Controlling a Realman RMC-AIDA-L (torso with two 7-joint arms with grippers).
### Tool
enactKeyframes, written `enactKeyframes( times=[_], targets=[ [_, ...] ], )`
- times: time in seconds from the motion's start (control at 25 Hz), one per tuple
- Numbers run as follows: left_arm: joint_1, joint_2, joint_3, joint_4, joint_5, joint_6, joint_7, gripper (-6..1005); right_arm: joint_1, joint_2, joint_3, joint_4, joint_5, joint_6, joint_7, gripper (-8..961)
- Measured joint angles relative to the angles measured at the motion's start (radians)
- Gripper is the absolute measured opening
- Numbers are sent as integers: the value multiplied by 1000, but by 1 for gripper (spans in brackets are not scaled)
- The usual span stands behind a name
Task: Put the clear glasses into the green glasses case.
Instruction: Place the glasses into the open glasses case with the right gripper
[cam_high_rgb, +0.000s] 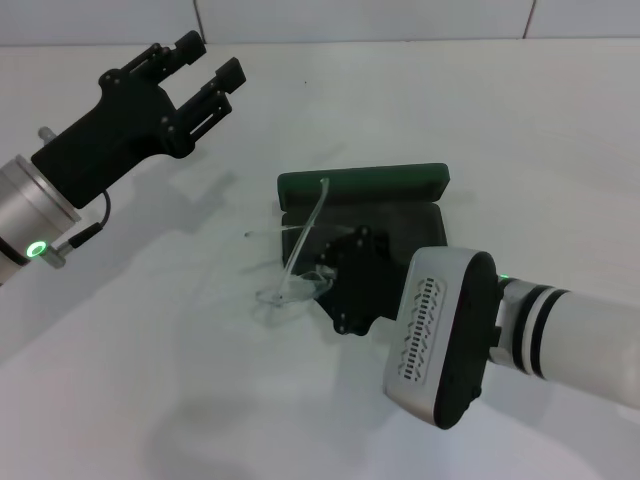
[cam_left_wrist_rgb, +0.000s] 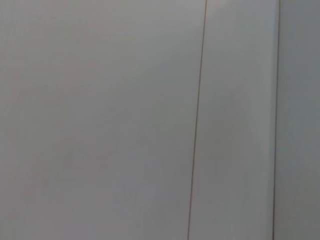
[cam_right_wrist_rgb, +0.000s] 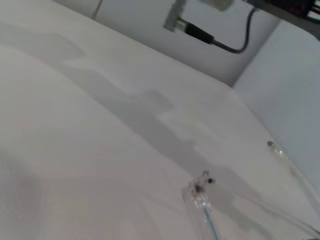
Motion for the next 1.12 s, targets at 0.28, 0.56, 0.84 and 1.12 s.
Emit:
enactKeyframes(
  times=[0.28, 0.56, 0.84, 1.12],
  targets=[
    [0, 0, 0, 0, 0, 0, 1, 586, 2, 0, -2, -4, 1, -24, -1, 116],
    [2, 0, 2, -1, 0, -1, 1, 586, 2, 1, 9, 26, 15, -47, 9, 116],
    [5, 0, 3, -2, 0, -2, 1, 586, -7, 0, 8, 50, 23, 74, 10, 117],
    [3, 0, 7, -7, 3, -2, -3, 585, 1, 3, 1, 66, 26, 151, 10, 117]
  ],
)
